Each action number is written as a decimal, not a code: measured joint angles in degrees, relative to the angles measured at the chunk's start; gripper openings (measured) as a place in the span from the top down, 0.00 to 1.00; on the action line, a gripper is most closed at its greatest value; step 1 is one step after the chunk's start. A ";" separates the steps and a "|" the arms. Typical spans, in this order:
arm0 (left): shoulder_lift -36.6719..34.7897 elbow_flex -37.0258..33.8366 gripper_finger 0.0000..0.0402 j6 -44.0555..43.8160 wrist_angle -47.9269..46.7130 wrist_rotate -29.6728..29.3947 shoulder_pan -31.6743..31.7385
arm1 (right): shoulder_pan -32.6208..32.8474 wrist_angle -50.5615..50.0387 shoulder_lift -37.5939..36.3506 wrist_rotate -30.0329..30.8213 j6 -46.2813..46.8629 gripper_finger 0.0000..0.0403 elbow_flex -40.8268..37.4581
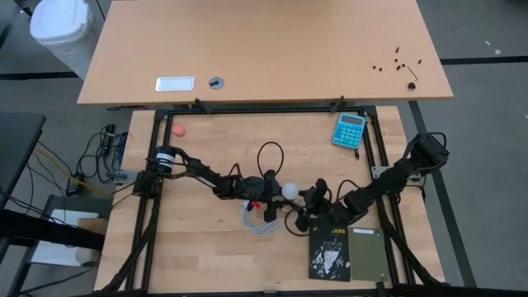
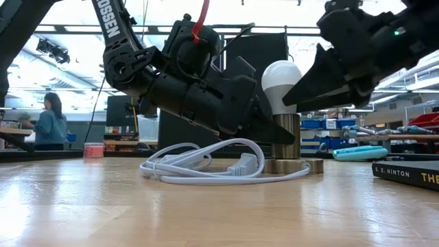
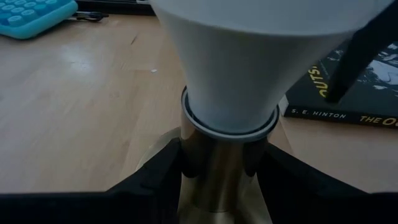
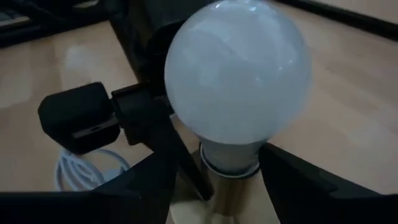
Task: Screw lightbulb
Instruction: Insert the white lightbulb into the silver lamp
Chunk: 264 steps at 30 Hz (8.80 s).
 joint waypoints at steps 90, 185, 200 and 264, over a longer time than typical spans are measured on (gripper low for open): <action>0.03 0.02 0.54 -0.82 -0.36 -0.20 0.02 | 3.07 -0.53 0.00 2.40 3.44 0.48 0.04; 0.06 -0.07 0.54 2.46 -0.08 5.84 -0.04 | -10.88 -61.68 -6.54 -33.83 -20.01 0.10 22.56; -0.01 0.02 0.54 2.46 -0.89 5.80 -0.04 | -13.36 -62.22 -0.10 -36.42 -21.43 0.10 25.81; -0.03 -0.02 0.54 5.41 -2.09 5.57 -0.04 | -16.64 -75.48 19.78 -40.04 -53.90 0.20 56.02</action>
